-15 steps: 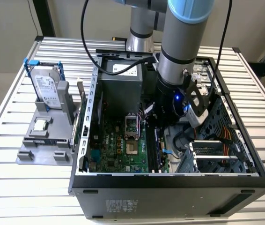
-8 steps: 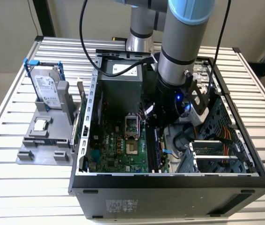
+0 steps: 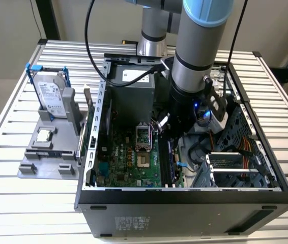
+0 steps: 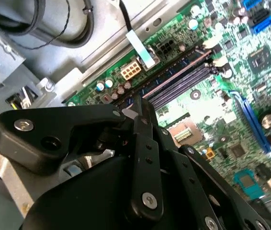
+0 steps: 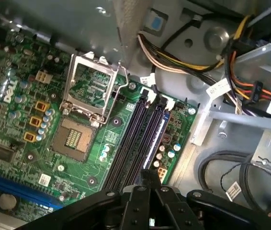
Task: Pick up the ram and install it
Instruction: 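Press down the ram until it locks into place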
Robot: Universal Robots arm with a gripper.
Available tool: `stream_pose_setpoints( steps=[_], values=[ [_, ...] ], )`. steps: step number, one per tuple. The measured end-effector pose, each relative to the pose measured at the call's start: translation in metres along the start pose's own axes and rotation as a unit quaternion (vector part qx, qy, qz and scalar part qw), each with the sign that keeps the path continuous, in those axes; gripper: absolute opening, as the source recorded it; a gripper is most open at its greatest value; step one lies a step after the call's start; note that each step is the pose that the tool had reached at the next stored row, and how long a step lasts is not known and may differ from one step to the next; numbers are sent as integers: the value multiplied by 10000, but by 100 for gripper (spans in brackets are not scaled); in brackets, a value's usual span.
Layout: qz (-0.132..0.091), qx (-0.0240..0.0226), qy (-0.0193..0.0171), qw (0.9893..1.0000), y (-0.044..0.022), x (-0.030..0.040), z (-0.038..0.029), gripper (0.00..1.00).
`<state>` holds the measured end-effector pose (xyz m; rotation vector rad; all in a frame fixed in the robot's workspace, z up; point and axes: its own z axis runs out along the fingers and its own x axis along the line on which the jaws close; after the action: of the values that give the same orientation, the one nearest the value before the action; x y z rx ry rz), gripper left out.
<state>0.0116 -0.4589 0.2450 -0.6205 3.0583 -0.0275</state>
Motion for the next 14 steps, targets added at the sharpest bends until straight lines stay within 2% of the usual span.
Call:
stream_pose_setpoints(
  steps=[5, 14],
  values=[
    [-296, -5, -7, 9996, 0, 0, 2, 0],
    [-666, -12, -15, 9978, 1, 0, 9, 0]
  ],
)
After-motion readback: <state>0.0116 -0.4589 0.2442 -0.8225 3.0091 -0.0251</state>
